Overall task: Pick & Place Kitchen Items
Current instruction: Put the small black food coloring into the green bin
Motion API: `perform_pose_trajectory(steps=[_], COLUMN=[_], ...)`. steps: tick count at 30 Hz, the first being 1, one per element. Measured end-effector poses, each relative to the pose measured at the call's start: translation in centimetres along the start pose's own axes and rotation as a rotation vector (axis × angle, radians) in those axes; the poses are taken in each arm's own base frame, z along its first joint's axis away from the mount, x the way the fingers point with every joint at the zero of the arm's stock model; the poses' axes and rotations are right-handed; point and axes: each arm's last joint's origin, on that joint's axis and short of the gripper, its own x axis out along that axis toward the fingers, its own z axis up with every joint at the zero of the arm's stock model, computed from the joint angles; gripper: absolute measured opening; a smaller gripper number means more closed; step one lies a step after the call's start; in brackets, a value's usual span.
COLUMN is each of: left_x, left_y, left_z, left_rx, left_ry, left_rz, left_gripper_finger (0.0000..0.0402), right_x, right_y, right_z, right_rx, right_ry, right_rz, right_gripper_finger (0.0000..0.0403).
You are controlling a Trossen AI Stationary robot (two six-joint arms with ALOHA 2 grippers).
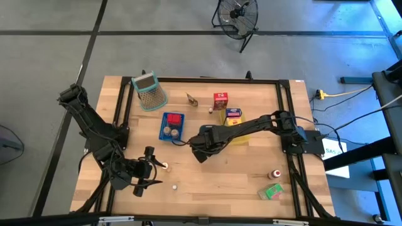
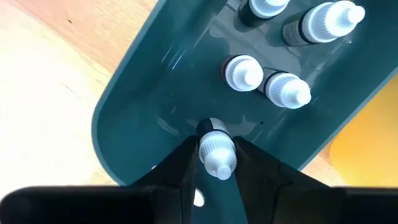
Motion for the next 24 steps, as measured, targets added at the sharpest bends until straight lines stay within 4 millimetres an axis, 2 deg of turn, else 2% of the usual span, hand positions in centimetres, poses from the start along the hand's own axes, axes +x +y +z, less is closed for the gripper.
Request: perform_pose_trajectory(steps=[11,24], left_x=[0.0,0.0], left_y=[0.0,0.0], left_z=[0.0,0.0], left_rx=[0.0,-0.004], left_ry=[0.0,0.0], left_rz=[0.0,0.0], left_gripper_finger=[0.0265,0.0266], right_x=[0.0,0.0], right_y=[-0.01,-0.02], right_z=[-0.05,-0.04], right_rx=[0.02,-0.044], right_ry=[0.019,0.008], right_rz=[0.007,0.0], right_gripper_finger=[0.0101,0.0101])
